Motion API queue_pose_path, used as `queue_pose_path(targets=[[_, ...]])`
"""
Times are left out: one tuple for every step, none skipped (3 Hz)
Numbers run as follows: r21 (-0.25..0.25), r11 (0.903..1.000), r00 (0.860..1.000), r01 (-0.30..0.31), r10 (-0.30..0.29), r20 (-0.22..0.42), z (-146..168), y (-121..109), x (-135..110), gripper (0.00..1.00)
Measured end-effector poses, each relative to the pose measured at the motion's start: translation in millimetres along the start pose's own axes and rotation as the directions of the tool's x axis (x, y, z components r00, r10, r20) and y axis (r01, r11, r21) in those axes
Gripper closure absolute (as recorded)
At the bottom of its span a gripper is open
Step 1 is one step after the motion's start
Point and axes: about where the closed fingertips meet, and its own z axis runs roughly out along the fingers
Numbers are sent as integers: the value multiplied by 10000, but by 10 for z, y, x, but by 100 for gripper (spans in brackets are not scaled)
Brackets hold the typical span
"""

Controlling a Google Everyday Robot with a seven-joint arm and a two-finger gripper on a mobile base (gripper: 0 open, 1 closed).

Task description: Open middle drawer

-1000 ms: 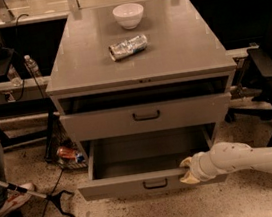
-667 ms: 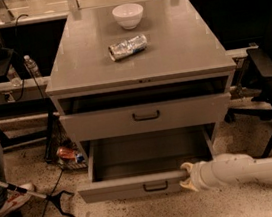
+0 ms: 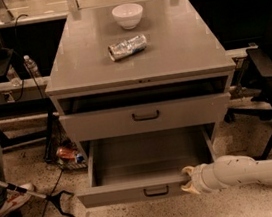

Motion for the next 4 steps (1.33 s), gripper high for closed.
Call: queue_pose_path(targets=[[-4, 10000, 10000, -17, 17, -10, 4, -3, 1, 100], [-5, 10000, 10000, -17, 17, -11, -12, -6, -8, 100], [-114, 9999, 9996, 29, -32, -267, -11, 235, 102, 100], [-114, 9999, 9996, 29, -32, -267, -71, 223, 66, 100]])
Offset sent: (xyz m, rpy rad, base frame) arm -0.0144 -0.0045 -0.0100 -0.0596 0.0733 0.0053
